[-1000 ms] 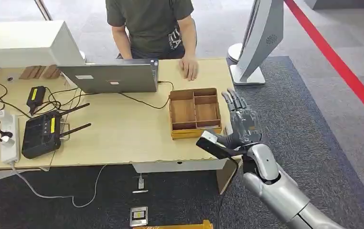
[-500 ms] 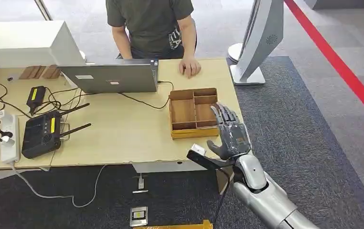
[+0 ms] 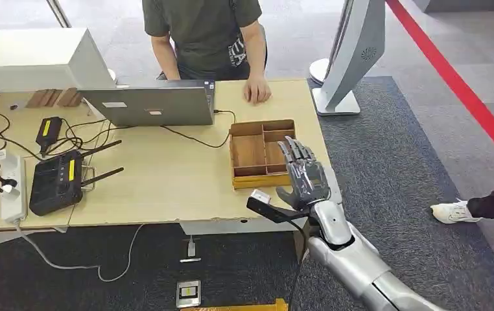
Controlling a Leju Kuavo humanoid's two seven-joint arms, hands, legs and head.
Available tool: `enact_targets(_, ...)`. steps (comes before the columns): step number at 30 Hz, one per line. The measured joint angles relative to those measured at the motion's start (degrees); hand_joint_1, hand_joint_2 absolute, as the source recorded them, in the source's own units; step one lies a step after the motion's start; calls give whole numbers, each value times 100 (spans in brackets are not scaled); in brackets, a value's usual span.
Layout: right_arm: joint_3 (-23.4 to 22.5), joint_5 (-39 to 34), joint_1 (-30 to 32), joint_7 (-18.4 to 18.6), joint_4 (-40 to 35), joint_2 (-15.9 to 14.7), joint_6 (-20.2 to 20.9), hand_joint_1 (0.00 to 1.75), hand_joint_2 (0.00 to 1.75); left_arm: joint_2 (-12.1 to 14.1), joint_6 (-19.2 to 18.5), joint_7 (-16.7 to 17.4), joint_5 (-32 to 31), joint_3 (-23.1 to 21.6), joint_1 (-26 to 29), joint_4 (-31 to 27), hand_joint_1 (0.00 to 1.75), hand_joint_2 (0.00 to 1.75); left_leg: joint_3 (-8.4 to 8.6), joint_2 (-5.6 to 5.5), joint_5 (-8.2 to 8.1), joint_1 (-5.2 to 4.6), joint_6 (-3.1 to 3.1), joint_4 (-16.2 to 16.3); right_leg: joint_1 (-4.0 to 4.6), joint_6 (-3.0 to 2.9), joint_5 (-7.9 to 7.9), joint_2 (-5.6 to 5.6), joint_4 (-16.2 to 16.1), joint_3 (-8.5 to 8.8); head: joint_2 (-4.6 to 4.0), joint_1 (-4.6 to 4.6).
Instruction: Pass the card to the sensor for recognition and then transmit it.
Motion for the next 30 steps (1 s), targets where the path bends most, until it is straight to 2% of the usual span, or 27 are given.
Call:
enact_targets(11, 0, 7, -150, -35, 514, 61, -5, 0, 175, 0, 2, 92, -33, 0, 2, 0, 0, 0, 1, 0, 0, 0, 0, 0, 0, 0, 0, 0, 0, 0, 0, 0)
enact_targets(30, 9, -66, -254, -101, 1183, 144, -114, 0, 175, 0, 2, 59, -13, 0, 2, 0, 0, 0, 1, 0, 0, 0, 0, 0, 0, 0, 0, 0, 0, 0, 0, 0)
